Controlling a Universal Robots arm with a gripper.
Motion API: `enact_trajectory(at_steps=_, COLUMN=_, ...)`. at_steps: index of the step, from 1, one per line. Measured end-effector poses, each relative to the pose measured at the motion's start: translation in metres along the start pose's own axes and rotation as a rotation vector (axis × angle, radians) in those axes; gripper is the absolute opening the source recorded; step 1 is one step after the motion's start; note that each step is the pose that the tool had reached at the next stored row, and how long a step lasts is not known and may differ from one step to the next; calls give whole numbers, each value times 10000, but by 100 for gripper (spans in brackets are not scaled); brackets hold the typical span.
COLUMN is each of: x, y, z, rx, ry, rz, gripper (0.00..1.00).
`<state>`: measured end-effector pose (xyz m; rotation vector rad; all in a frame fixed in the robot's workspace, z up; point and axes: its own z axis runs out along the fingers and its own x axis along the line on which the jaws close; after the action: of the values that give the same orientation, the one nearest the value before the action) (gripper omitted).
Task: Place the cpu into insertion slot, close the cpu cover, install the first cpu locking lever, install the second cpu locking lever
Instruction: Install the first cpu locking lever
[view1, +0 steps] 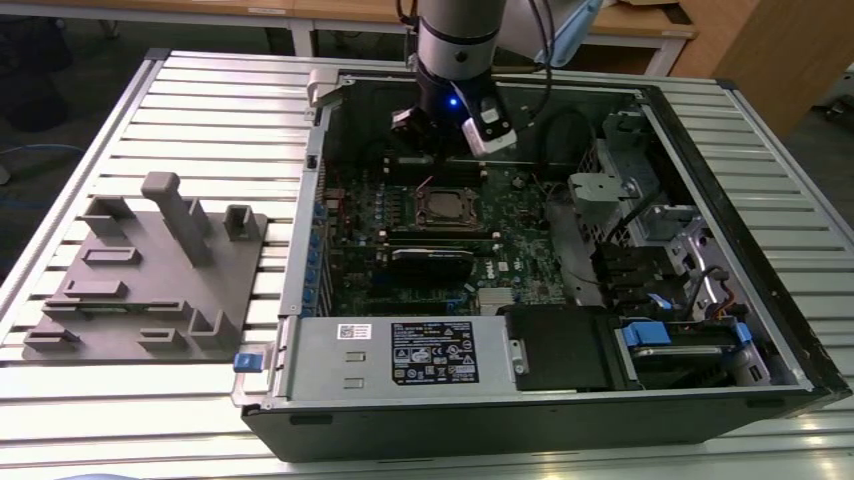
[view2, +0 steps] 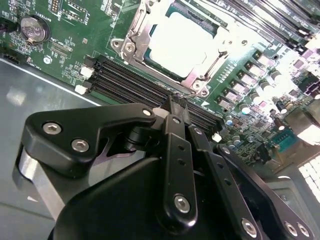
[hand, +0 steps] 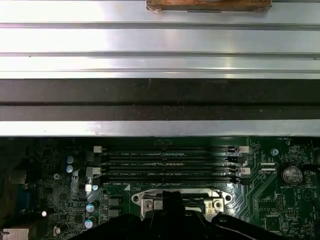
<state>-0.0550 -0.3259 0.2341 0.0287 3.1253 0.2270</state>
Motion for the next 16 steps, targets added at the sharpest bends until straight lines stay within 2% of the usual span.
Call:
enact_trajectory(at_steps=6, x=-24, y=-1, z=25, rx=2, ry=0, rz=1, gripper=10)
enact_trajectory(at_steps=12, x=-23, y=71, z=39, rx=0, ry=0, rz=0, gripper=10)
enact_trajectory(at_steps=16, x=-23, y=77, z=44, rx=-3, ry=-2, rz=0, gripper=10)
